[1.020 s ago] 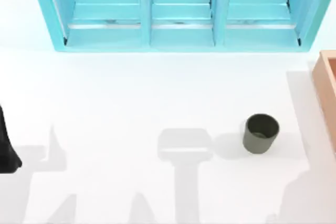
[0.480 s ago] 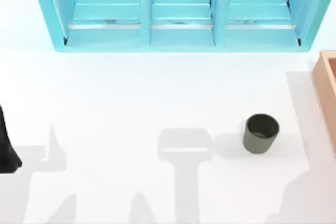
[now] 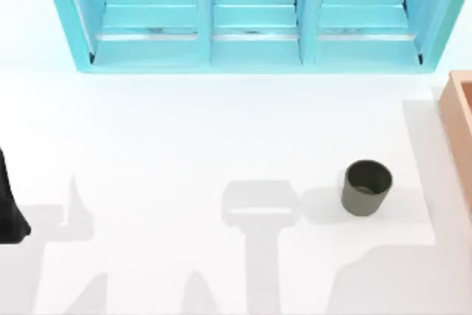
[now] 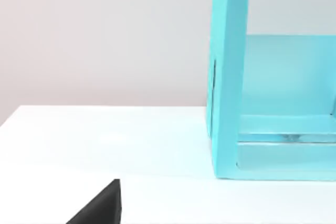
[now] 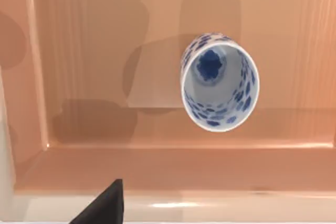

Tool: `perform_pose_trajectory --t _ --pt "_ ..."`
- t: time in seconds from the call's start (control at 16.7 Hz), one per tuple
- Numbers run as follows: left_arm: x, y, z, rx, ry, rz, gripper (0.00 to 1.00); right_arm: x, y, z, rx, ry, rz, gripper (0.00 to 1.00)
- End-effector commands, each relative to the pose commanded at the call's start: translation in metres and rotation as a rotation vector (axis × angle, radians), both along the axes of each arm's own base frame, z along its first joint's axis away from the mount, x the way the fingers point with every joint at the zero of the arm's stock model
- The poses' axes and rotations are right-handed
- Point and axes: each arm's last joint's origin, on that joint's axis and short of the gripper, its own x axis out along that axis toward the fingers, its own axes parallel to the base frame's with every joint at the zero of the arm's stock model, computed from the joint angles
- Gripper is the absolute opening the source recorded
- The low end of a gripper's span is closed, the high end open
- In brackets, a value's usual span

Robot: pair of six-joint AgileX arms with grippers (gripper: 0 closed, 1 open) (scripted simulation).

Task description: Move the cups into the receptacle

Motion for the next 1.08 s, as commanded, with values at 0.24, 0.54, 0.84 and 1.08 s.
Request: perform_pose_trajectory --t 0.24,0.54,0.84,1.08 --pt "0.000 0.000 0.000 0.000 0.000 0.000 1.00 -0.004 0.003 0.031 -0.004 0.002 0.002 1.00" --pt "0.000 0.000 0.000 0.000 0.000 0.000 1.00 -0.004 0.004 0.032 -0.004 0.001 0.004 1.00" --pt "0.000 0.000 0.000 0.000 0.000 0.000 1.00 0.038 0.031 0.026 -0.001 0.019 0.009 1.00" --pt "0.000 0.000 0.000 0.000 0.000 0.000 1.00 0.090 0.110 0.006 0.007 0.045 0.019 1.00"
